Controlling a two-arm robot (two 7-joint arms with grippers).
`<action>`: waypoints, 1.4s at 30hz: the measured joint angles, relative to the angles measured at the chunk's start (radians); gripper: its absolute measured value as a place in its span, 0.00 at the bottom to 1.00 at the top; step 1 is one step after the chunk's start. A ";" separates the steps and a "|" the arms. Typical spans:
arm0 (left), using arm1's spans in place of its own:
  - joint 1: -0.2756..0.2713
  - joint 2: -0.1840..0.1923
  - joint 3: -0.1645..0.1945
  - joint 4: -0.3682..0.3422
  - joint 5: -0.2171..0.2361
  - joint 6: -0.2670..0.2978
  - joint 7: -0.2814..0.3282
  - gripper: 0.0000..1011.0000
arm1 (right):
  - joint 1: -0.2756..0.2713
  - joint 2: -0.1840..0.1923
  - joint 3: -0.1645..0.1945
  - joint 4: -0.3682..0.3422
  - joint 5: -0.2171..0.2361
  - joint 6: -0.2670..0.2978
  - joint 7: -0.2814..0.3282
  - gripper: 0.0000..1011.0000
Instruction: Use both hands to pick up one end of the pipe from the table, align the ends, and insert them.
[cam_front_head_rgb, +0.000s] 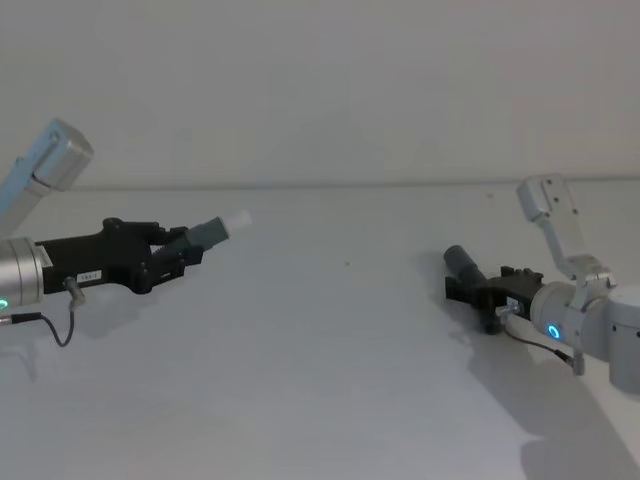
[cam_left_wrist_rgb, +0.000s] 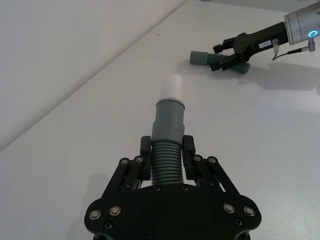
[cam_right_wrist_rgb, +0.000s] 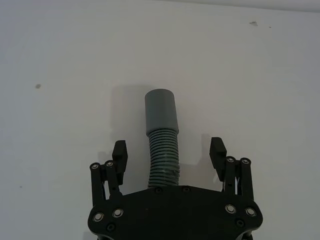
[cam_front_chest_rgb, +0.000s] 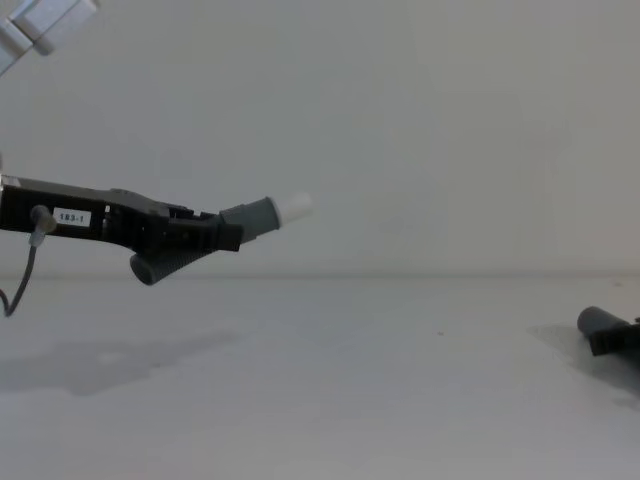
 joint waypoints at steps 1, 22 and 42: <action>0.000 0.000 0.000 0.000 0.000 0.000 0.000 0.33 | 0.002 0.001 -0.001 0.003 -0.002 -0.001 0.001 0.99; 0.000 0.000 0.000 0.000 0.000 0.000 0.000 0.33 | 0.018 0.000 -0.001 0.030 -0.024 -0.002 0.018 0.99; 0.000 0.000 0.000 0.000 0.000 0.000 0.000 0.33 | 0.020 -0.007 0.006 0.033 -0.027 0.002 0.025 0.68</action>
